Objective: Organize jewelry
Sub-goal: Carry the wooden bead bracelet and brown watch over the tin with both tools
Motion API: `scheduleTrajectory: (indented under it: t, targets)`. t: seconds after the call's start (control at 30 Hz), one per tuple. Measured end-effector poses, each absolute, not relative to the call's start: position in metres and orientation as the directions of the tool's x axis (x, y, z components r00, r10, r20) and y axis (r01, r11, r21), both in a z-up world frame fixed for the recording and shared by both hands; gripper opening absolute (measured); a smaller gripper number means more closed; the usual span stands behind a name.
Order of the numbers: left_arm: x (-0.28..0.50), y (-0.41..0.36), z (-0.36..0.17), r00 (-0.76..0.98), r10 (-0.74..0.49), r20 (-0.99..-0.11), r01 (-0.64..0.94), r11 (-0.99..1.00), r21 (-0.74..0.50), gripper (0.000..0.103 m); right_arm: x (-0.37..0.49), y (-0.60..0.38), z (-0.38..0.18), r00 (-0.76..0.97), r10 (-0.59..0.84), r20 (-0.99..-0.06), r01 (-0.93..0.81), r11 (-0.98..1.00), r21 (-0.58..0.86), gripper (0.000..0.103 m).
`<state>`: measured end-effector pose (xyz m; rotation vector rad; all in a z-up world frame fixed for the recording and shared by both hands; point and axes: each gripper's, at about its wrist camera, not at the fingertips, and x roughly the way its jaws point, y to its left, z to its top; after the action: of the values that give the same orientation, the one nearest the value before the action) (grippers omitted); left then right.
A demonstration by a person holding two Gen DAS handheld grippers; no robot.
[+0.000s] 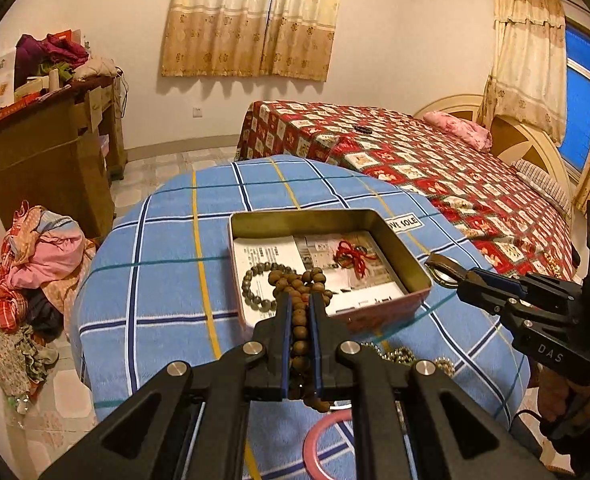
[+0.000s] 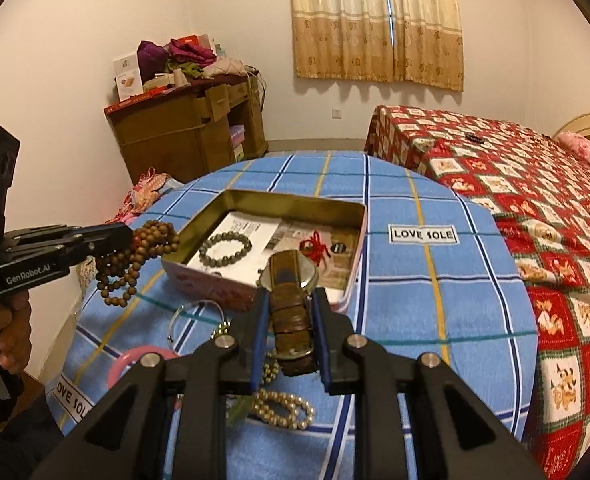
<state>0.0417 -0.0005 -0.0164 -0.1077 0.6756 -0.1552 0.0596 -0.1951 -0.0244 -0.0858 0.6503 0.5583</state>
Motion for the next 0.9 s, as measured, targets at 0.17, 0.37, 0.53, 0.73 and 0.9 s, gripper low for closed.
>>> scheduleTrajectory:
  t: [0.17,0.37,0.53,0.73,0.9]
  targets:
    - [0.049,-0.001,-0.013,0.781,-0.165,-0.602,0.1,0.985,-0.141,0.007,0.067,-0.193,-0.023,0.656,0.47,-0.591,-0.513,0.852,0.107,0.023]
    - [0.06,0.0,-0.013,0.781,-0.15,-0.606,0.088,0.987,-0.131,0.007,0.077,-0.189,-0.021,0.663,0.462,-0.589,-0.506,0.856,0.102,0.023]
    - [0.067,0.0,-0.012,0.784,-0.146,-0.604,0.088,0.988,-0.125,0.007,0.086,-0.186,-0.02,0.665,0.457,-0.591,-0.504,0.859,0.096,0.023]
    - [0.081,0.0,-0.012,0.784,-0.134,-0.606,0.08,0.99,-0.116,0.007,0.101,-0.18,-0.019,0.668,0.451,-0.592,-0.499,0.862,0.094,0.023]
    - [0.088,0.0,-0.011,0.783,-0.128,-0.608,0.082,0.991,-0.103,0.007,0.11,-0.177,-0.02,0.671,0.447,-0.592,-0.492,0.865,0.095,0.023]
